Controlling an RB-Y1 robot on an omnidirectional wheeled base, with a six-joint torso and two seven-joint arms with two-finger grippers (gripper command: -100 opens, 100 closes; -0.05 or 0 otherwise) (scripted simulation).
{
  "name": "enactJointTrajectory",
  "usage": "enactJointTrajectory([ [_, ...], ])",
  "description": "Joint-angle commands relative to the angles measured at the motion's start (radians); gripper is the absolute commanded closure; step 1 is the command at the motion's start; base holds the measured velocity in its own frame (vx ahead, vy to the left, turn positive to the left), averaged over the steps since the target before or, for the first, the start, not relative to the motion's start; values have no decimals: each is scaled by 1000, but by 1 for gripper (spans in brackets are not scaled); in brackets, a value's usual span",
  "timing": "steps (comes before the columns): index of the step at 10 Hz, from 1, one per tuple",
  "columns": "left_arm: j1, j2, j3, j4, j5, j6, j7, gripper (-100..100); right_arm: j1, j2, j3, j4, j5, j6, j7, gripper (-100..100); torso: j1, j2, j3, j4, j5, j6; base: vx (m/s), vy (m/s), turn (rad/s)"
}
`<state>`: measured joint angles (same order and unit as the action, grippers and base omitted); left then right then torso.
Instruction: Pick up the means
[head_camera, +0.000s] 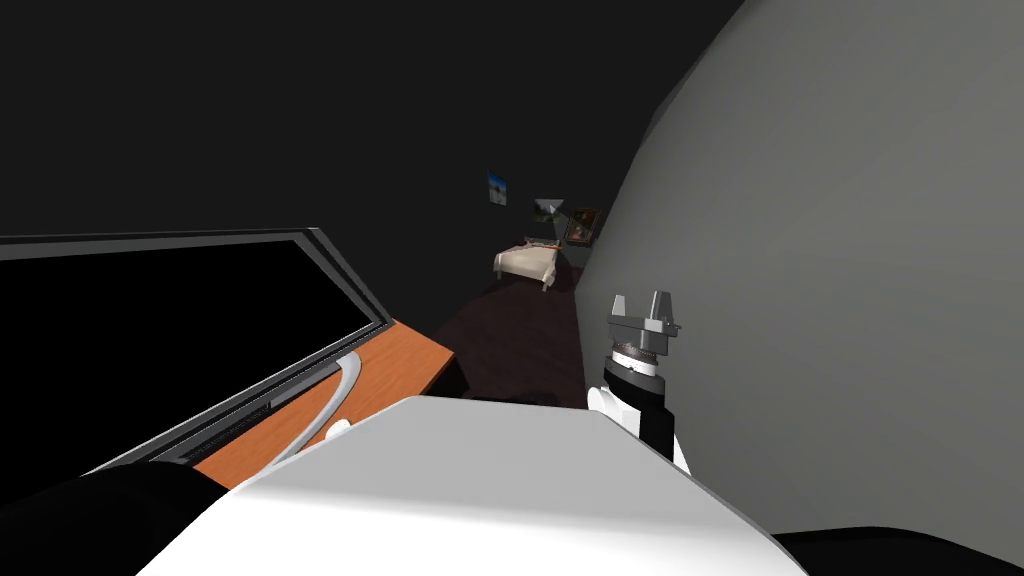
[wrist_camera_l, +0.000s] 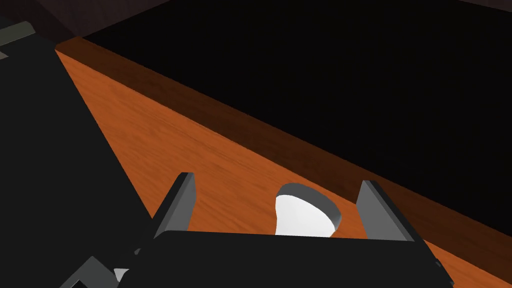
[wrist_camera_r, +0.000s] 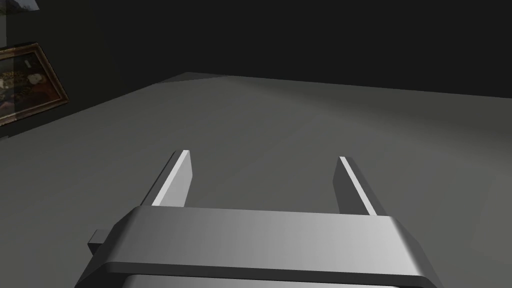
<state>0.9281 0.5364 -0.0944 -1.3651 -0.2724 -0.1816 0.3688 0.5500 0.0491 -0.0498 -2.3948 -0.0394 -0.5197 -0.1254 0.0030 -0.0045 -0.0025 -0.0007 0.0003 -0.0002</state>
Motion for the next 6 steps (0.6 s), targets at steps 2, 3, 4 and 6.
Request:
enactJointTrajectory([
  [2, 13, 10, -9, 62, 0, 13, 14, -100, 0, 0, 0, 0, 0, 0, 0, 0, 3, -1, -1, 0, 0, 0, 87, 82, -176],
  [3, 18, 13, -14, 105, 1, 16, 20, -100, 0, 0, 0, 0, 0, 0, 0, 0, 2, -1, -1, 0, 1, -1, 88, 61, -174],
  [4, 23, 16, -18, 145, 2, 17, 25, -100, 0, 0, 0, 0, 0, 0, 0, 0, 1, -1, -1, 0, 0, 0, 134, 76, -230],
  [6, 26, 17, -22, 187, 4, 17, 29, -100, 0, 0, 0, 0, 0, 0, 0, 0, 4, -4, -3, -1, 1, 0, 102, 102, -172],
])
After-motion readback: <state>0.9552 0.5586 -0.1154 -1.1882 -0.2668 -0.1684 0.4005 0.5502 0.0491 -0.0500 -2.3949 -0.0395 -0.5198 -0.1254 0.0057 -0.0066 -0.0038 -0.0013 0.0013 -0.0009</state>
